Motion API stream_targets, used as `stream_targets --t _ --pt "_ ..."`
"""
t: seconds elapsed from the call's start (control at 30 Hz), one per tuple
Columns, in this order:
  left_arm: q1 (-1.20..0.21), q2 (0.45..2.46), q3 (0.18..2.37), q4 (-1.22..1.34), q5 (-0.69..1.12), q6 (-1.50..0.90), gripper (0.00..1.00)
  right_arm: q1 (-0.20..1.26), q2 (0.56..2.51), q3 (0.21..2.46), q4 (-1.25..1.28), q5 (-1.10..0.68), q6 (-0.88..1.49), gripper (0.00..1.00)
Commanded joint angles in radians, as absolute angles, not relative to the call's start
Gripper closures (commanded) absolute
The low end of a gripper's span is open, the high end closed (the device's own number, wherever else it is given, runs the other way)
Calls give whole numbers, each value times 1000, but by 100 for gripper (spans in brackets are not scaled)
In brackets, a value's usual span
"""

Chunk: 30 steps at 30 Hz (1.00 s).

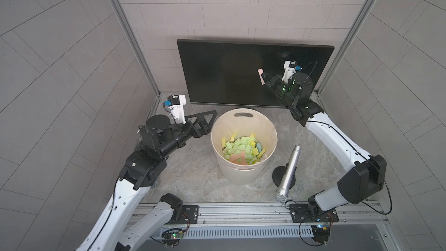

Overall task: Remove the sticky note from the monitor
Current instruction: Tear off the sticky note from the monitor, then place the sticky note in the trash bin.

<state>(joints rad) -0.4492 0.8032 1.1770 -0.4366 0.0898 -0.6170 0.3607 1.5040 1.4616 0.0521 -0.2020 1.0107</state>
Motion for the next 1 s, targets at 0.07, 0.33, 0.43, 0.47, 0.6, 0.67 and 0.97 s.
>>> stream_targets --t 0.07,0.33,0.43,0.47,0.6,0.67,0.97 --pt "-443 787 1198 -460 98 -626 0 355 1437 1440 48 -203 1017 100" --pt "-442 783 1212 -479 102 -633 0 356 1372 1411 17 -255 1010 100" --pt "-443 783 1218 -489 109 -638 0 359 1339 1397 -7 -283 992 100" --pt "-442 784 1219 -493 110 -638 0 361 1328 1397 -23 -295 982 100" --pt "-442 783 1222 -511 111 -641 0 377 1284 1397 -83 -332 927 100" --pt "-443 784 1223 -517 112 -641 0 389 1260 1397 -118 -342 892 100" --pt "-442 817 1238 -562 126 -644 0 480 1163 1392 -291 -348 717 100"
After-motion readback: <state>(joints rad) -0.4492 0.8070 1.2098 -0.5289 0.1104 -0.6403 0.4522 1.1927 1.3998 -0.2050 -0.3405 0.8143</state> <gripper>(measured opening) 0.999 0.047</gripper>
